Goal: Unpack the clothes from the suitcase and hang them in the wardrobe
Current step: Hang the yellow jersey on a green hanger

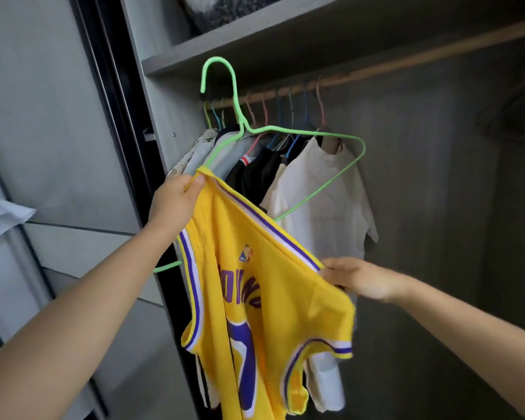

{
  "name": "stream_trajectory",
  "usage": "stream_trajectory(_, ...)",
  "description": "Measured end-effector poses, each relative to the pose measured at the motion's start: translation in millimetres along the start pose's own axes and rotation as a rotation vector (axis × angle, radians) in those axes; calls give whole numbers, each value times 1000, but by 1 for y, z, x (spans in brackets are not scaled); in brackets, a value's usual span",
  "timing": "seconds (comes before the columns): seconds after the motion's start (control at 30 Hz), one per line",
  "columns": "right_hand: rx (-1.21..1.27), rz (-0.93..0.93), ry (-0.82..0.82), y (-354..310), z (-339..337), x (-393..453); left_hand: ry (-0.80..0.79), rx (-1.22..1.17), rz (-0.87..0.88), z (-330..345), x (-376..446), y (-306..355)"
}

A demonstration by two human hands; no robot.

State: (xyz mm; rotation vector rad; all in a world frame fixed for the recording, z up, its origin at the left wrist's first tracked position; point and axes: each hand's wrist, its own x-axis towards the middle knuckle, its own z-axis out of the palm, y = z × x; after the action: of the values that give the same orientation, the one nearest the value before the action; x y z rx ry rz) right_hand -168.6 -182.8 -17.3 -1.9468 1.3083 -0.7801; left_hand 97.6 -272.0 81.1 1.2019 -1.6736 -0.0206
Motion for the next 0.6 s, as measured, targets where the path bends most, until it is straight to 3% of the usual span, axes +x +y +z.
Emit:
stream_trajectory(0.1,-449,-11,161,-13,-53,-20,-49,-23,2,-2,-6,-5)
stream_trajectory(0.23,-459,109,683,-31,-99,-39,-186,-172,14,1,-20,9)
stream_trajectory(0.37,-494,250,996,-37,-116,-53,-255,-286,20,8,-24,24)
stream_trajectory(0.5,-613,490,844,-29,-126,-66,-321,-267,37,14,-27,27)
stream_trajectory(0.6,-681,452,769,-22,-126,-65,-315,-120,86,23,-26,30)
